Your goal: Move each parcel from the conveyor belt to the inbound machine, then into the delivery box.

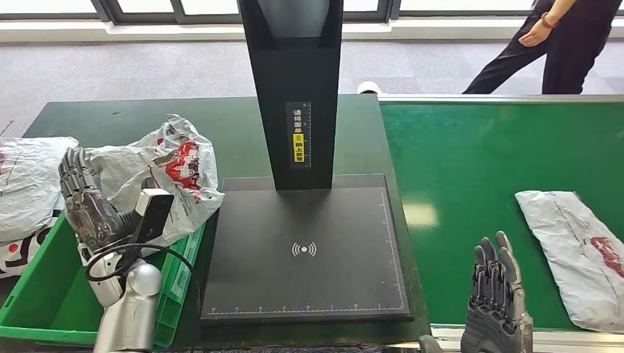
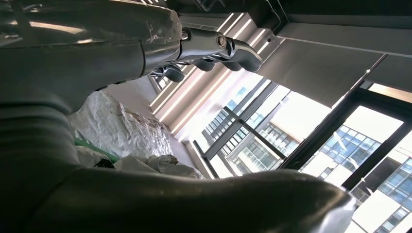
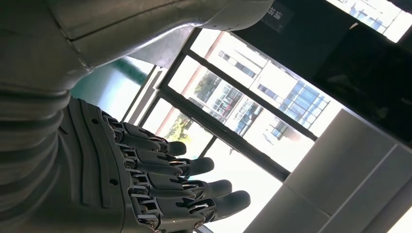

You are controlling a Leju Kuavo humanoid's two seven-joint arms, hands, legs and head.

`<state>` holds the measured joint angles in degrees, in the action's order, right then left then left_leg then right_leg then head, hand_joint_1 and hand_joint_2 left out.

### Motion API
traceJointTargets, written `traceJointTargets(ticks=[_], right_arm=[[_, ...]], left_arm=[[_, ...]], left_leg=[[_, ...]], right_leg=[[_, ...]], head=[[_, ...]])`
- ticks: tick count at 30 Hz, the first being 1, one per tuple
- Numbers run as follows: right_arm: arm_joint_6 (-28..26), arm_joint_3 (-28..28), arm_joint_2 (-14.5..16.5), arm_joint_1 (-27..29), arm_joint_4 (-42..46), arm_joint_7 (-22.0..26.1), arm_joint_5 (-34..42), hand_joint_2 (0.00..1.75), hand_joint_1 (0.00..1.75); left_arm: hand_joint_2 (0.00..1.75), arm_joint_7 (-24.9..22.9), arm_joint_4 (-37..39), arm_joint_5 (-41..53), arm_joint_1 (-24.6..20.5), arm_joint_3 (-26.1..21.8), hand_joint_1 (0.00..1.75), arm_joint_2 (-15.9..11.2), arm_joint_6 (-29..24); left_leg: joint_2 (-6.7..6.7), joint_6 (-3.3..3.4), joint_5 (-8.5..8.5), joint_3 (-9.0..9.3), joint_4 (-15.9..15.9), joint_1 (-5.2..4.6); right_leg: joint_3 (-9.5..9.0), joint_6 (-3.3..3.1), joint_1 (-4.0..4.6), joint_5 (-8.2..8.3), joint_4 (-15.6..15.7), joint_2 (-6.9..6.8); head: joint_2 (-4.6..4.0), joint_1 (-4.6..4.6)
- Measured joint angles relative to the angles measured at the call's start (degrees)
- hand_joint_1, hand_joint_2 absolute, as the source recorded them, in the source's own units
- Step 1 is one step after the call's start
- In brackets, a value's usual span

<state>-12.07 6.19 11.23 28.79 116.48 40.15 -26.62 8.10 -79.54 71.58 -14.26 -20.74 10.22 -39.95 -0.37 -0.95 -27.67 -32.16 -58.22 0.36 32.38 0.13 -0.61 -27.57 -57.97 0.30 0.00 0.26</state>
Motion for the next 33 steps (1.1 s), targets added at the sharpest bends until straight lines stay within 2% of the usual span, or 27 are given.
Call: traceJointTargets(ticks=[4, 6, 10, 12, 14, 18, 22, 26, 33], right_arm=[[-0.05, -0.01, 0.0, 0.01, 0.0, 0.0, 0.05, 1.75, 0.0], [-0.21, -0.01, 0.0, 0.02, -0.01, 0.0, 0.07, 1.75, 0.0], [-1.87, -0.8, 0.3, 0.01, -0.29, -0.01, -1.42, 1.75, 0.0], [-2.64, -3.1, 1.43, -0.12, -0.67, -0.28, -3.05, 1.75, 0.0], [-3.83, -7.12, 3.25, -0.8, -1.36, -1.43, -5.4, 1.75, 0.0], [-8.33, -16.76, 5.79, -3.75, -4.17, -4.95, -11.54, 1.75, 0.0], [-10.22, -27.03, 6.8, -8.3, -9.27, -7.8, -20.49, 1.75, 0.0], [-10.31, -35.37, 6.86, -12.22, -15.15, -9.15, -26.14, 1.75, 0.0], [-10.6, -40.72, 6.86, -15.35, -20.28, -9.11, -27.46, 1.75, 0.0]], left_arm=[[0.0, 1.18, -0.52, -0.72, 0.25, -0.09, 0.0, 0.24, 0.0], [0.0, 6.27, -1.67, -5.62, 0.5, -0.84, 0.0, 0.97, 0.02], [0.0, 20.84, -6.11, -33.5, 3.44, -0.66, 0.0, 2.5, 2.75], [0.0, 24.92, -9.29, -45.44, 6.59, 1.93, 0.0, 2.71, 6.27], [0.0, 27.77, -12.74, -52.6, 10.17, 5.83, 0.0, 2.94, 10.87], [0.0, 28.66, -18.29, -58.45, 16.44, 15.62, 0.0, 3.62, 19.09], [0.0, 26.9, -19.51, -62.23, 18.39, 22.94, 0.0, 3.79, 24.73], [0.0, 27.46, -19.03, -61.97, 18.63, 25.93, 0.0, 4.09, 25.86], [0.0, 27.66, -18.88, -61.45, 18.81, 27.53, 0.0, 4.29, 25.73]], left_leg=[[0.0, 0.0, 0.0, 0.0, 0.0, 0.0], [0.0, 0.0, 0.0, -0.01, 0.0, 0.0], [0.07, 0.0, -0.04, 0.03, -0.01, -0.01], [0.09, 0.0, -0.07, 0.02, -0.01, -0.01], [0.06, 0.01, -0.08, 0.0, -0.01, -0.01], [0.06, 0.08, -0.13, -0.02, -0.02, -0.03], [0.06, 0.15, -0.15, 0.0, -0.02, -0.1], [0.05, 0.17, -0.1, 0.0, -0.02, -0.11], [0.04, 0.12, -0.07, 0.0, -0.01, -0.11]], right_leg=[[-0.01, 0.0, -0.01, 0.0, 0.0, -0.01], [-0.01, 0.0, -0.02, 0.0, 0.0, -0.01], [0.05, 0.01, -0.05, 0.0, 0.0, 0.06], [0.09, 0.01, -0.04, -0.01, 0.02, 0.1], [0.09, 0.01, -0.04, -0.04, 0.03, 0.08], [0.06, 0.05, -0.1, -0.06, 0.05, 0.05], [0.03, 0.1, -0.17, -0.02, 0.06, 0.04], [0.01, 0.13, -0.17, 0.02, 0.06, -0.01], [0.04, 0.06, -0.07, 0.02, 0.06, 0.01]], head=[[0.0, 0.0], [0.0, 0.0], [0.0, -0.01], [0.0, -0.01], [0.0, -0.02], [0.0, 0.0], [0.0, 0.0], [0.0, 0.0], [0.0, 0.0]])
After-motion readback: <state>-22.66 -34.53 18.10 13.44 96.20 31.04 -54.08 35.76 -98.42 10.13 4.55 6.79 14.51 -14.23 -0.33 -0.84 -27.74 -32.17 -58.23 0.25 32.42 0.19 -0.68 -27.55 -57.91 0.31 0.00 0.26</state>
